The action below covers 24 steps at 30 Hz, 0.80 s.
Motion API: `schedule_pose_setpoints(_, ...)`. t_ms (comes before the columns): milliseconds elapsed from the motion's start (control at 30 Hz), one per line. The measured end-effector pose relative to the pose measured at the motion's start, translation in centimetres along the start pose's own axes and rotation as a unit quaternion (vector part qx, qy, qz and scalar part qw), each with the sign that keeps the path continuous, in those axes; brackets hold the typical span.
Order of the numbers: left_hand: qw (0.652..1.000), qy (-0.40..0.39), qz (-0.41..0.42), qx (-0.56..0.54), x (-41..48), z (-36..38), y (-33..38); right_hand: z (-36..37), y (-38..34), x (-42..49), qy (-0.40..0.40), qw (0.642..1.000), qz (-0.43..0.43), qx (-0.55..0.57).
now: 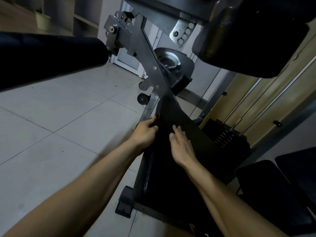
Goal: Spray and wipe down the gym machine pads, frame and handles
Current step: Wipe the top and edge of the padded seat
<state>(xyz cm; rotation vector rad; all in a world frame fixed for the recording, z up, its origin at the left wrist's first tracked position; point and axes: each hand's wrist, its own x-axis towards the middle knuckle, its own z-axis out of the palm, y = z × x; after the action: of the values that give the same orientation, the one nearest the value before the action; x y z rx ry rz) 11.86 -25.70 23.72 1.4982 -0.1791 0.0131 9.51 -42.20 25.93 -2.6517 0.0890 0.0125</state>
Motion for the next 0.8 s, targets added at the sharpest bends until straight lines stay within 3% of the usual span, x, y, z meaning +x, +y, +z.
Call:
schedule_pose_setpoints(133, 1.0, -0.007, -0.012, 0.002, -0.9, -0.7, 0.3, 0.5, -0.3, -0.2, 0.021, 1.0, 0.0, 0.005)
schedule_pose_setpoints(300, 0.999, -0.03, 0.04, 0.009, -7.3, -2.1, -2.1, 0.7, -0.3, -0.3, 0.027, 1.0, 0.001, 0.001)
schedule_pose_setpoints(567, 0.998, -0.011, -0.023, 0.055, 3.9, 0.4, 1.5, 0.6, -0.4, -0.2, 0.022, 1.0, 0.016, 0.012)
schedule_pose_setpoints(800, 0.998, 0.016, 0.006, 0.055, -0.6, -0.4, 0.2, 0.2, -0.1, 0.0, 0.054, 0.998, 0.008, 0.014)
